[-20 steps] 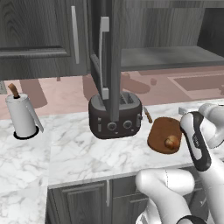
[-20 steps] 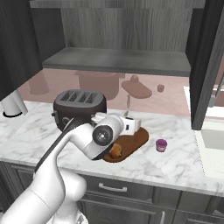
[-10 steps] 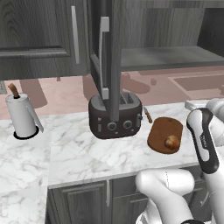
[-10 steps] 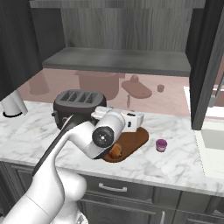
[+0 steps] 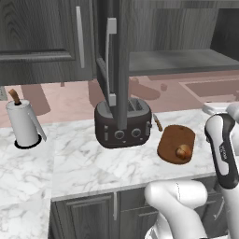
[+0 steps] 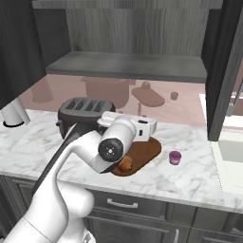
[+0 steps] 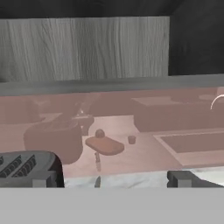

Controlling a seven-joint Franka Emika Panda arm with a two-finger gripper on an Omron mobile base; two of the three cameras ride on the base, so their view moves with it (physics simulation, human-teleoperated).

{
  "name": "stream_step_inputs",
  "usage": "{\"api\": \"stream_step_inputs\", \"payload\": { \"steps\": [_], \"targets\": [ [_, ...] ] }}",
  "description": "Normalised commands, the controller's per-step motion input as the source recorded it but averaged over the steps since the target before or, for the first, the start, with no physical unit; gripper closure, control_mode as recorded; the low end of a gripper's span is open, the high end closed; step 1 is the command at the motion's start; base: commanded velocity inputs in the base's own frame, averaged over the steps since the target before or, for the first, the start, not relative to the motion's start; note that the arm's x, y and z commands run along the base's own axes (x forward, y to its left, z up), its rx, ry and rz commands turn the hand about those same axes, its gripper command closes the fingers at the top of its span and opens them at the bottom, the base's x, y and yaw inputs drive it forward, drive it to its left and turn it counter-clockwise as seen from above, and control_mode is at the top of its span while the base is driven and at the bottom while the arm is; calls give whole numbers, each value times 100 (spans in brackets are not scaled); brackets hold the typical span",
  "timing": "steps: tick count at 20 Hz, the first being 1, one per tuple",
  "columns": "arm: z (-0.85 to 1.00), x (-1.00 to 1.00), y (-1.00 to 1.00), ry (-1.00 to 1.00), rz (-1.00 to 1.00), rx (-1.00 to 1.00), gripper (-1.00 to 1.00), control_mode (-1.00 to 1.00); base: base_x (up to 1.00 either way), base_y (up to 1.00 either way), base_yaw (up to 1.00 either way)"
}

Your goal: Pick the bread, place it on the cutting board, pick the jam, place it on the counter, and close the cabinet.

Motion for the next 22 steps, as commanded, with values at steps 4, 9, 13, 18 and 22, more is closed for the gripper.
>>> {"api": "stream_step_inputs", "payload": {
  "steps": [4, 9, 13, 18, 22],
  "targets": [
    [28, -18, -1, -2, 0, 0, -100, -100, 0, 0, 0],
    [30, -27, -1, -3, 0, 0, -100, -100, 0, 0, 0],
    [34, -27, -1, -2, 0, 0, -100, -100, 0, 0, 0],
    [35, -25, -4, -1, 0, 0, -100, -100, 0, 0, 0],
    [32, -21, -3, 0, 0, 0, -100, -100, 0, 0, 0]
  ]
}}
